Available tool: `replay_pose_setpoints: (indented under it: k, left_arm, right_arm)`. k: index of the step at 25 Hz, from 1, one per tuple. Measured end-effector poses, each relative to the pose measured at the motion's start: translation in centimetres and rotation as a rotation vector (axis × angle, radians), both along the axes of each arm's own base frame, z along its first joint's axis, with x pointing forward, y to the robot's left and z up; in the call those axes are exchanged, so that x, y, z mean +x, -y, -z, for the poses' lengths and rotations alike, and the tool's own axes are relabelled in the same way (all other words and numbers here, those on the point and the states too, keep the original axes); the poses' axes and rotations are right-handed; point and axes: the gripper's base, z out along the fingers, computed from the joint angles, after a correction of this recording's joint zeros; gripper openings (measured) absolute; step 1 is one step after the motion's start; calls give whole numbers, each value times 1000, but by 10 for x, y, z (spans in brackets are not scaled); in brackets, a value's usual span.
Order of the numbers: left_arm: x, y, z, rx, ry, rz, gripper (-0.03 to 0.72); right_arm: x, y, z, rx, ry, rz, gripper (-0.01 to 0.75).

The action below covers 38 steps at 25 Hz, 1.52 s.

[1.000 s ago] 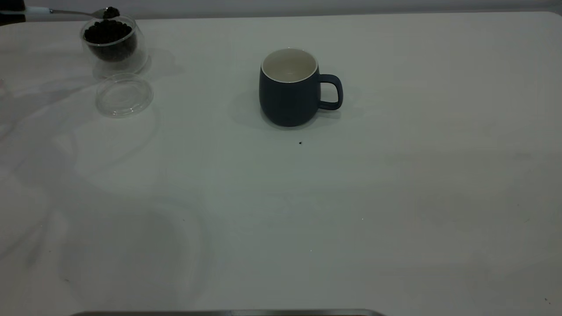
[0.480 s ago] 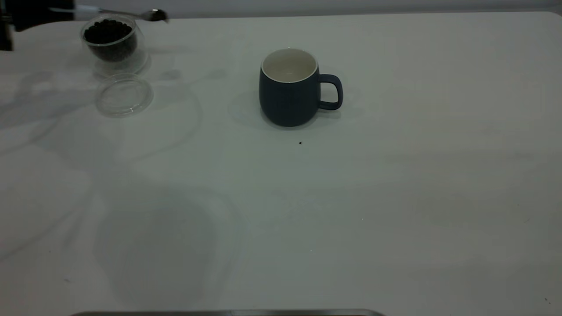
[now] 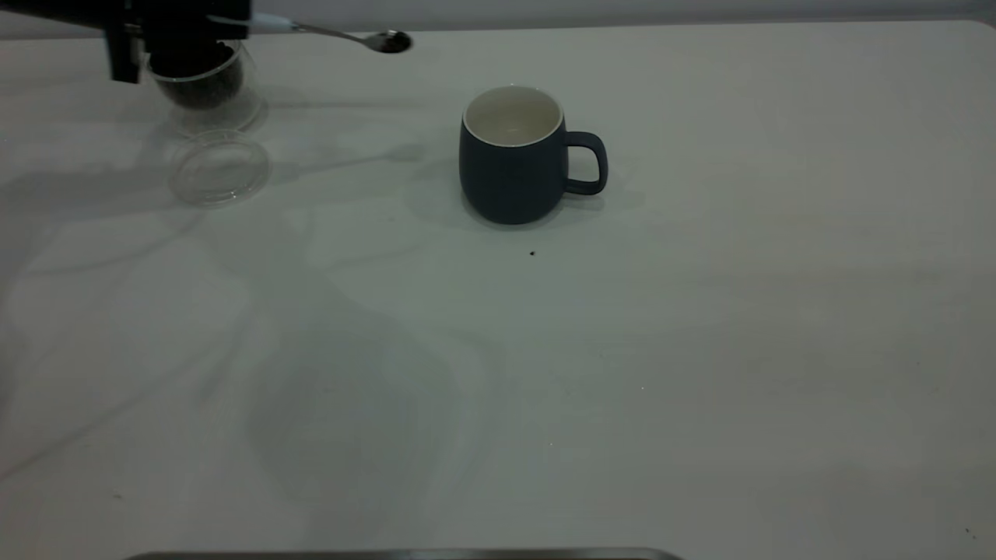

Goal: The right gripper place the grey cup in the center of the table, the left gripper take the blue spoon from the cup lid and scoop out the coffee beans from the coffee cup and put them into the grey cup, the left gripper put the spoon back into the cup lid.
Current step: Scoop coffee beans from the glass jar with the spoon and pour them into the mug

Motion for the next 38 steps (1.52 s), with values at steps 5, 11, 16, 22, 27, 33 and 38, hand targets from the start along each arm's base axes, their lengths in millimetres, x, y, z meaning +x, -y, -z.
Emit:
replay_pose_setpoints:
  k: [5,11,16,22,27,33,38]
  left_arm:
    - [-1,31,0,0,-1,65,132]
    - [-3,57,0,0,3,123,132]
    - [-6,77,0,4,20,175,132]
    - [-8,91,0,18,93,229,132]
    - [-5,89,2,57,173,230,132]
    - [-5,90,3,88,332,290,132]
    - [-2,88,6,163,498,343,132]
  right_arm:
    - [0,0,0,0,0,0,459]
    - [0,0,0,0,0,0,459]
    - [0,0,0,0,0,0,459]
    - [0,0,0,0,0,0,459]
    - [0,0,0,0,0,0,459]
    - [0,0,0,0,0,0,459]
    - [0,0,0,0,0,0,459]
